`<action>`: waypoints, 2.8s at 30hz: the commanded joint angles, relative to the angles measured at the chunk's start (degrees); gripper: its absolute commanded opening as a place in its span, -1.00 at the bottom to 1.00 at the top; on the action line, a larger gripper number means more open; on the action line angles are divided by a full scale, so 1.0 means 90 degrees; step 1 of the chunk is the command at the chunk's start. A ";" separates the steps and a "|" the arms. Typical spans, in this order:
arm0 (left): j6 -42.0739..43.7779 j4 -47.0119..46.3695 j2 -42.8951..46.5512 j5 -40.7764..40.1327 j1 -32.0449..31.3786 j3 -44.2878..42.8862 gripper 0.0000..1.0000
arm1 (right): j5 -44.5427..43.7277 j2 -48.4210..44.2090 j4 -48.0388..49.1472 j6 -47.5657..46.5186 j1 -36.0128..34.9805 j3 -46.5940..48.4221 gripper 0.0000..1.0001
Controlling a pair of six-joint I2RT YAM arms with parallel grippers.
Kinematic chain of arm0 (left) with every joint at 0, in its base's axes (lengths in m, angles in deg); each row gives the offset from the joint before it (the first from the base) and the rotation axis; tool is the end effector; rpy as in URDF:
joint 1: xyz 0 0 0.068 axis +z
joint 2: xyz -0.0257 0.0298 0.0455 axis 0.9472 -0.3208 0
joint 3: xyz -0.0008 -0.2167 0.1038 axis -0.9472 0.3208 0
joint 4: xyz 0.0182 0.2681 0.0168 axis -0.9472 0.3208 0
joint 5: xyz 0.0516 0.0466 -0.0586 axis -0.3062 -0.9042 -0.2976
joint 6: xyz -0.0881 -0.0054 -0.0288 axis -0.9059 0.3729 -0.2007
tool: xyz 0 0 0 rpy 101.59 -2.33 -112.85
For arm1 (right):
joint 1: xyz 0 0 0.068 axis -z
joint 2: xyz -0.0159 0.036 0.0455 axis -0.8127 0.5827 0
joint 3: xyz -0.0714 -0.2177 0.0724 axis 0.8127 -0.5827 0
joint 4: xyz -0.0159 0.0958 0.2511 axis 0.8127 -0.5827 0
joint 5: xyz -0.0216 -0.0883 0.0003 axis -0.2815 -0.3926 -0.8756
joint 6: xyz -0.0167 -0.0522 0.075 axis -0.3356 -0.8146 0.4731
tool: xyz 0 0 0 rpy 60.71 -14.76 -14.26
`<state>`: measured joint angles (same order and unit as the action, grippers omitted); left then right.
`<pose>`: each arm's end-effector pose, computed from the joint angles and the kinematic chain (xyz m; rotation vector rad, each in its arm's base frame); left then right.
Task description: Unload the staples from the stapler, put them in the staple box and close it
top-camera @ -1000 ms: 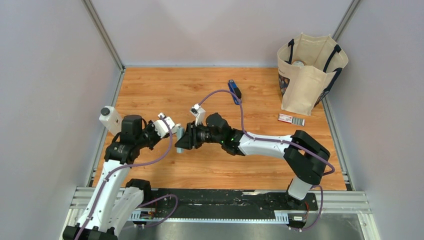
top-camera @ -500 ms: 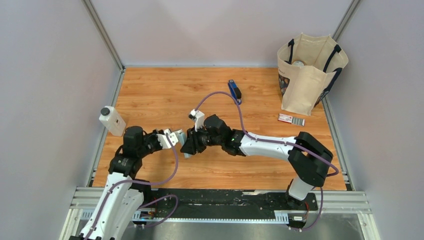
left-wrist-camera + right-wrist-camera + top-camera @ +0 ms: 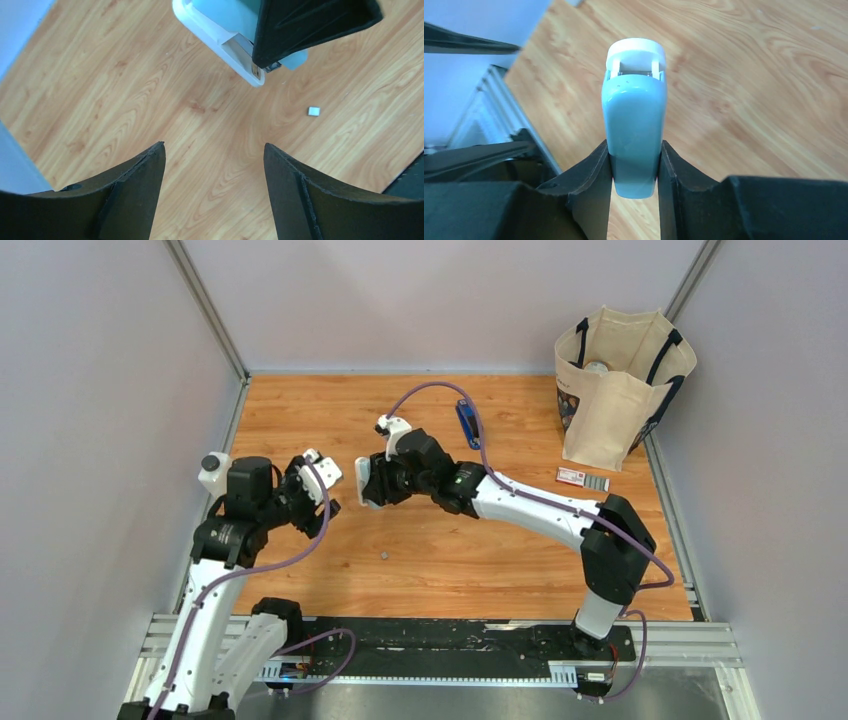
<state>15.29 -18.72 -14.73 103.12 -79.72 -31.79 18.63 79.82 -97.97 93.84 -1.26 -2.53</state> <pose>0.2032 -0.0662 0.2686 1.0199 1.8959 -0.2173 0.2444 0.3752 0.2302 -0.6300 2.1466 0.9683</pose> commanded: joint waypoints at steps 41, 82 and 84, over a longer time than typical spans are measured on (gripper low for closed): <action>-0.3088 0.0005 -0.0944 -0.1048 0.0047 -0.1065 0.67 | -0.0326 0.4214 -0.3097 0.0243 0.0446 0.5194 0.28; -0.2913 -0.0073 -0.1266 -0.0541 0.0047 -0.0909 0.70 | -0.2543 0.4260 -0.3566 -0.1692 0.3425 0.5134 0.33; -0.2922 -0.0073 -0.1178 -0.0511 0.0047 -0.0880 0.70 | -0.2505 0.4309 -0.3566 -0.1672 0.3435 0.5174 0.18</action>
<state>-10.81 -18.00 -26.53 96.76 -79.50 -40.49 -3.42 117.48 -132.24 79.15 29.30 40.55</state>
